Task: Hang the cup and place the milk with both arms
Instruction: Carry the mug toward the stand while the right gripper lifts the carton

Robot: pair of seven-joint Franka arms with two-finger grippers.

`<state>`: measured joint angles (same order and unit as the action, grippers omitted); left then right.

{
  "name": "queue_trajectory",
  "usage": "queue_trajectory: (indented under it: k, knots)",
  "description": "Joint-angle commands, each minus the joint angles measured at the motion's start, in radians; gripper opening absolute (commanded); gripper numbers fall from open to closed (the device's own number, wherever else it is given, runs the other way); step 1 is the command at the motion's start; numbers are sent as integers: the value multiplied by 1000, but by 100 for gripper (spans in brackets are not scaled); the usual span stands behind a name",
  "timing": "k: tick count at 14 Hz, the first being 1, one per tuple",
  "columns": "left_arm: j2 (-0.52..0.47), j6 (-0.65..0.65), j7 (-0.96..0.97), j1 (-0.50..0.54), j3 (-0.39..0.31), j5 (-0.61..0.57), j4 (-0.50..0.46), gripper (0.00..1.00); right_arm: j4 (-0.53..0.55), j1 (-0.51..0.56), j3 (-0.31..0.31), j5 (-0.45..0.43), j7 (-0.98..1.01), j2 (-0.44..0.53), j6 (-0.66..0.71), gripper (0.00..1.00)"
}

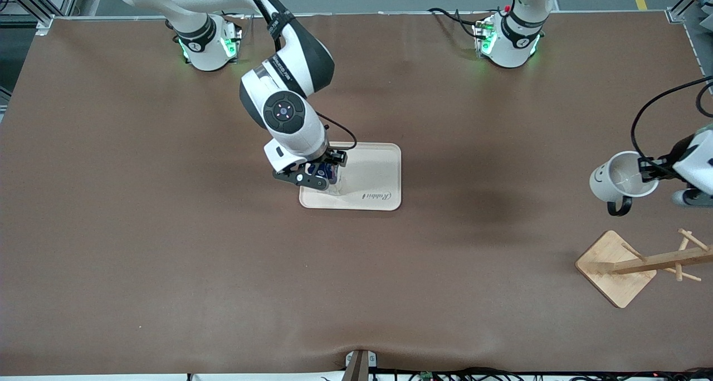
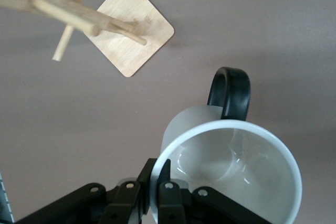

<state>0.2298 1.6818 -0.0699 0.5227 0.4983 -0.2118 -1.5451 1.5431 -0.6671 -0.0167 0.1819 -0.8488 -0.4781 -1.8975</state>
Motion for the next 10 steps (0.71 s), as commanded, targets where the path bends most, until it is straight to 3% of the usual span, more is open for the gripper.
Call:
queue_trajectory:
  k: [1, 6, 10]
  knots:
    - [-17, -2, -94, 52, 5, 38, 2, 0, -82, 40, 0, 11, -4, 47, 159, 0]
    - [12, 110, -160, 157, 3, 123, 26, 0, -89, 150, -5, -18, 32, 128, 304, 0]
    - [31, 176, -176, 180, 2, 183, 25, 0, -6, 346, -6, -64, 299, 211, 325, 0]
